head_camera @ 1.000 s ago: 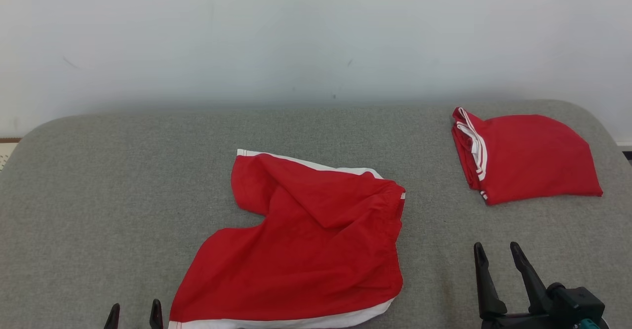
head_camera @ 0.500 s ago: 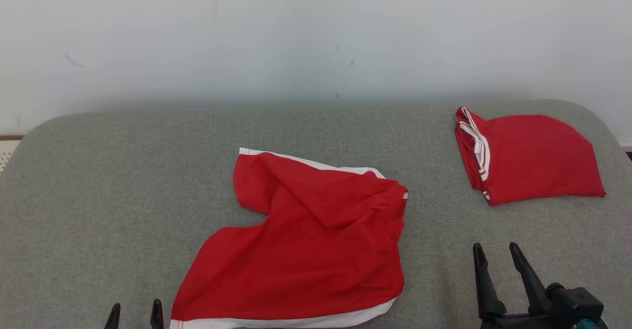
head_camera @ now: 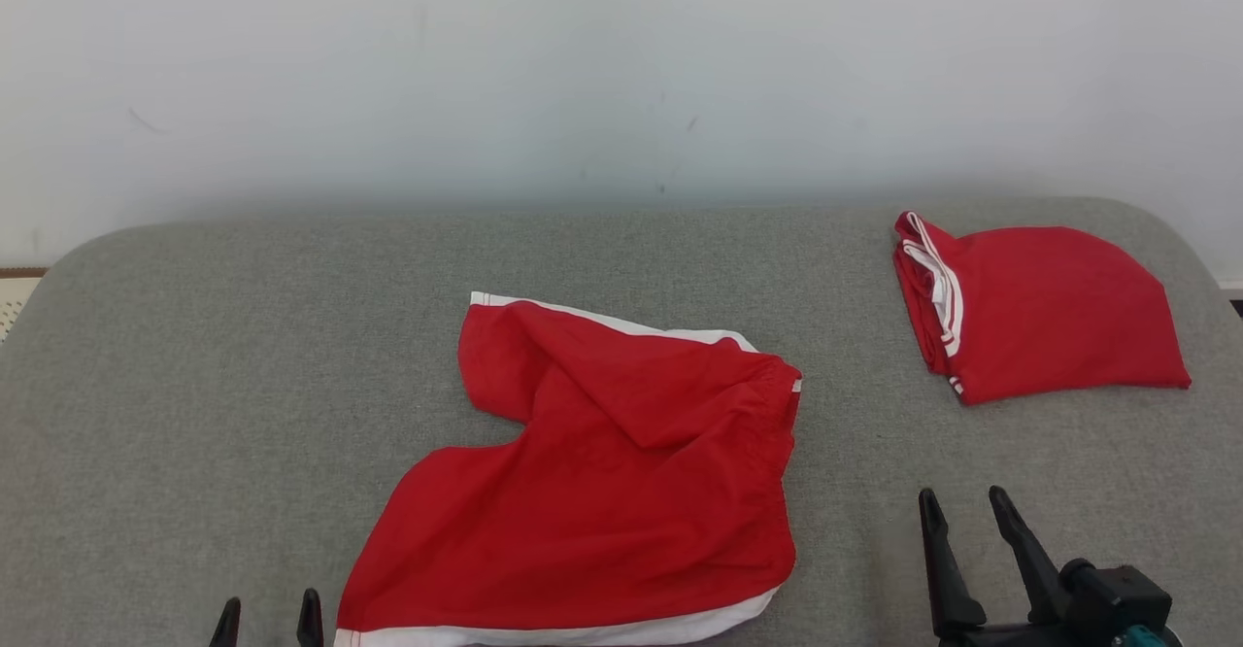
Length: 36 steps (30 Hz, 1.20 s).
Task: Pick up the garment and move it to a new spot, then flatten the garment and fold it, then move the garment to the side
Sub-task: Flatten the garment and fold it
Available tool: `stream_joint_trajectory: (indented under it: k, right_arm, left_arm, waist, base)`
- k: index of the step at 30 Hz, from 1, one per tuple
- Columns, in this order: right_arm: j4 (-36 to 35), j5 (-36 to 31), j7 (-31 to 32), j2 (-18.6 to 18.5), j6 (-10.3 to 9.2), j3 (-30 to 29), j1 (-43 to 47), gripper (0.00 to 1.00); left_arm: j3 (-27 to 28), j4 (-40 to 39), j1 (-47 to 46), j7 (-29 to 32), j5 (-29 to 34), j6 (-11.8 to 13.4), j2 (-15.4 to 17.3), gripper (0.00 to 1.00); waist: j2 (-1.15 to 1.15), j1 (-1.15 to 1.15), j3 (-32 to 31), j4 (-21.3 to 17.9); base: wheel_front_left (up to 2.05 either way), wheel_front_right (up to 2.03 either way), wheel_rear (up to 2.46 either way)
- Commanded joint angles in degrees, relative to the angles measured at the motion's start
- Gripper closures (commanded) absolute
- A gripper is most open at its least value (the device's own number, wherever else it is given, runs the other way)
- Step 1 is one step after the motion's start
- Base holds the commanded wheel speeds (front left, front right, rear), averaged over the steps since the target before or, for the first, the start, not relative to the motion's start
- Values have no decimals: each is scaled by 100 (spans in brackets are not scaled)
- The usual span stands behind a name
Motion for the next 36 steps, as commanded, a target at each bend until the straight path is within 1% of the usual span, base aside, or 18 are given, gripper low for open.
stream_joint_trajectory:
  k: [1,2,3,5,6,9,14,19,27,30,36]
  right_arm:
    - [43,69,61,-56,-4,56,-13,0]
    - [84,103,114,-85,-4,100,-21,0]
    - [146,160,160,-157,-4,201,-60,0]
    - [219,250,226,-222,-4,331,-73,0]
    - [288,331,284,-309,-4,442,-85,0]
    - [436,497,410,-444,-4,661,-122,0]
    - [708,718,541,-632,-4,1086,-261,0]
    - [912,892,621,-826,-4,1587,-505,0]
    - [1055,1224,772,-1122,-4,2478,-858,0]
    - [1052,1368,837,-1274,-4,2745,-965,0]
    - [1077,1510,870,-1438,-4,3064,-1162,0]
  left_arm:
    - [8,31,21,-26,-36,-57,5,0]
    - [7,78,37,-26,-59,-95,8,0]
    - [-27,193,81,-26,-110,-192,19,0]
    - [-56,328,91,-26,-152,-286,64,0]
    - [-114,474,77,-26,-183,-374,110,0]
    - [-229,766,15,-26,-256,-488,152,0]
    - [-366,1286,-194,-26,-370,-592,192,0]
    - [-509,1600,-443,-26,-416,-628,208,0]
    - [-673,1981,-825,-26,-455,-683,377,0]
    - [-735,2085,-970,-26,-470,-678,443,0]
    - [-872,2271,-1198,-26,-489,-686,536,0]
  waist:
    - [0,0,0,10]
    - [0,0,1,14]
    - [0,0,4,28]
    - [0,0,13,48]
    - [0,0,35,77]
    - [0,0,81,119]
    - [0,0,219,170]
    - [0,0,389,183]
    - [0,0,600,179]
    - [0,0,655,180]
    - [0,0,738,194]
  base:
    - [0,0,0]
    - [0,0,0]
    - [0,0,0]
    - [0,0,0]
    - [0,0,0]
    - [0,0,0]
    - [0,0,0]
    - [0,0,0]
    - [0,0,0]
    - [0,0,0]
    - [0,0,0]
